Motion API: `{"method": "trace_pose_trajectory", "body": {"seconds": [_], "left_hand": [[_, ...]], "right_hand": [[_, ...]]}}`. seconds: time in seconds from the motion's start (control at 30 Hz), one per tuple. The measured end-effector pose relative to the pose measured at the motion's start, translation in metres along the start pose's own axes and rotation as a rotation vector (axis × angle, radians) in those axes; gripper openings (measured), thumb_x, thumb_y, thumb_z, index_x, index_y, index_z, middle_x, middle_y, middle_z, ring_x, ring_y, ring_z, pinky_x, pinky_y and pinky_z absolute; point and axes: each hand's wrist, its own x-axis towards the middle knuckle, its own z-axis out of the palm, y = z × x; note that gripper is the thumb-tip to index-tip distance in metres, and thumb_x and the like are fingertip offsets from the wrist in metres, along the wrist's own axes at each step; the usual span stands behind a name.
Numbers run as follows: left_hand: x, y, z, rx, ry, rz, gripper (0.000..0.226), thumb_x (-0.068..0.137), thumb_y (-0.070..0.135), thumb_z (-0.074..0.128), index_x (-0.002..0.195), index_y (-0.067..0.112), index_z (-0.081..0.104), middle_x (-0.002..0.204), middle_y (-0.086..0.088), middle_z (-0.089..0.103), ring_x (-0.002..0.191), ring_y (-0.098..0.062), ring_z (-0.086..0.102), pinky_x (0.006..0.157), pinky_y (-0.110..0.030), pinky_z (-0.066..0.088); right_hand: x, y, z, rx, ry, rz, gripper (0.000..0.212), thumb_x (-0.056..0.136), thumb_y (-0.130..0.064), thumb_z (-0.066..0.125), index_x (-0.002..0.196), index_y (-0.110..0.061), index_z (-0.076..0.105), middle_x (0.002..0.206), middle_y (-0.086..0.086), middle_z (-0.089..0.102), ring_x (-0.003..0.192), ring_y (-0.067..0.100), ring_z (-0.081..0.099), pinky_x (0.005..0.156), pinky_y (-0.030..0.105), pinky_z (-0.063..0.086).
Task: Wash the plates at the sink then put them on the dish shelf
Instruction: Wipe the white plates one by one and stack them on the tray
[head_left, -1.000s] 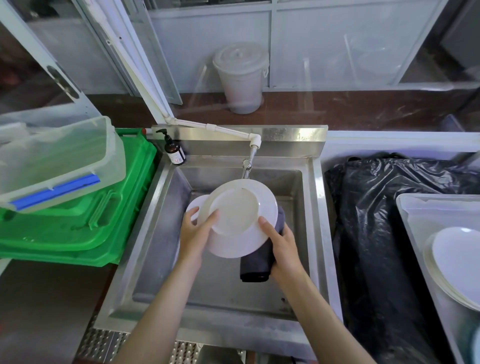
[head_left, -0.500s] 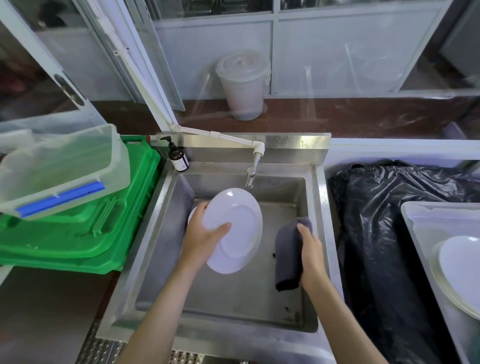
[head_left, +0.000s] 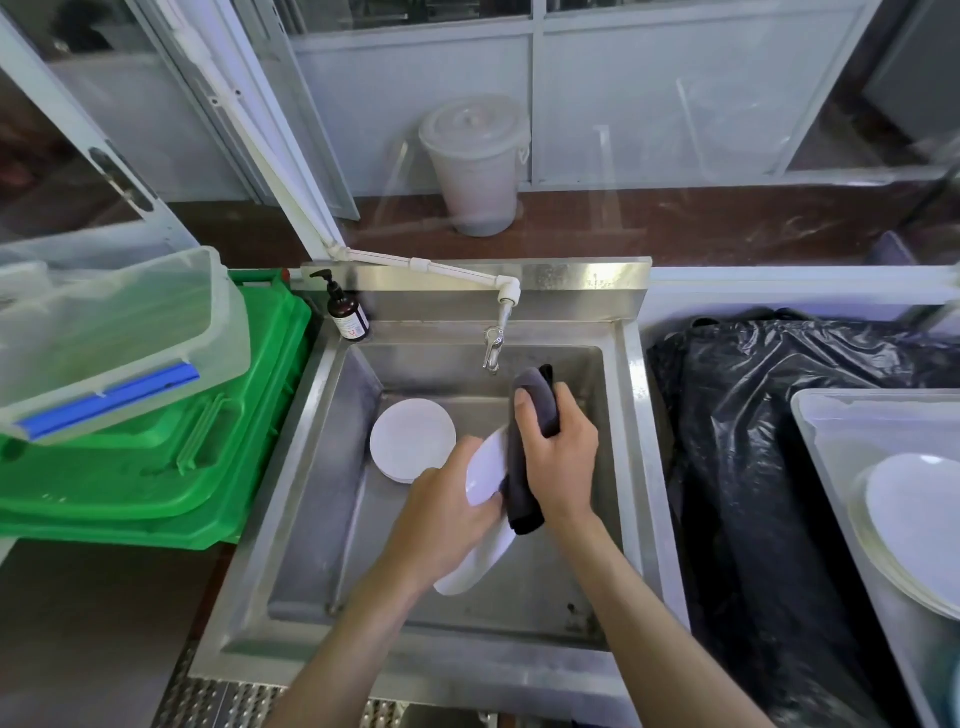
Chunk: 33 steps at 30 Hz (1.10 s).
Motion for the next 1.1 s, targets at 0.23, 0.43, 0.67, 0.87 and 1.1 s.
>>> {"method": "trace_pose_trajectory", "body": {"seconds": [0.23,0.43,0.67,0.87,1.1], "left_hand": [[-0.003,0.009,-0.011,0.053,-0.067,0.042,0.036,0.089,0.038,0.071,0.115,0.039,0.045,0.083,0.005,0.069,0.074,-0.011,0.064,0.065,-0.035,0.053],[-0.014,0.026,-0.016,0.174,0.005,0.075,0.03,0.097,0.04,0.062,0.117,0.028,0.045,0.071,0.003,0.052,0.071,-0.018,0.05,0.053,-0.026,0.034],[-0.016,0.024,-0.022,0.133,-0.015,0.069,0.026,0.094,0.038,0.063,0.111,0.031,0.044,0.075,0.002,0.059,0.075,-0.013,0.056,0.057,-0.03,0.038],[-0.023,0.016,-0.026,0.005,0.084,0.084,0.03,0.09,0.032,0.07,0.1,0.04,0.043,0.072,0.005,0.05,0.067,-0.013,0.046,0.052,-0.021,0.034],[-0.009,0.022,-0.02,-0.036,-0.059,0.119,0.037,0.087,0.03,0.076,0.108,0.041,0.048,0.083,0.012,0.064,0.069,-0.008,0.057,0.063,-0.026,0.046]], "right_hand": [[-0.015,-0.009,0.006,-0.099,-0.122,-0.33,0.031,0.09,-0.028,0.069,0.078,-0.023,0.041,0.069,-0.01,0.044,0.062,0.011,0.044,0.058,0.027,0.04],[-0.008,-0.008,-0.002,0.052,-0.03,-0.074,0.041,0.101,-0.029,0.06,0.073,-0.011,0.037,0.064,0.002,0.039,0.058,0.016,0.038,0.056,0.032,0.035],[-0.017,-0.007,0.004,0.099,-0.012,-0.09,0.041,0.095,-0.039,0.06,0.076,-0.008,0.042,0.068,0.004,0.044,0.062,0.015,0.043,0.059,0.033,0.038],[0.01,-0.001,-0.012,0.441,-0.061,0.517,0.015,0.106,-0.036,0.054,0.102,-0.037,0.068,0.104,-0.014,0.072,0.103,0.008,0.066,0.093,0.024,0.05],[-0.002,-0.02,-0.008,0.071,-0.311,-0.242,0.022,0.095,-0.018,0.067,0.082,-0.017,0.05,0.078,-0.001,0.05,0.07,0.012,0.049,0.067,0.026,0.039]]}}
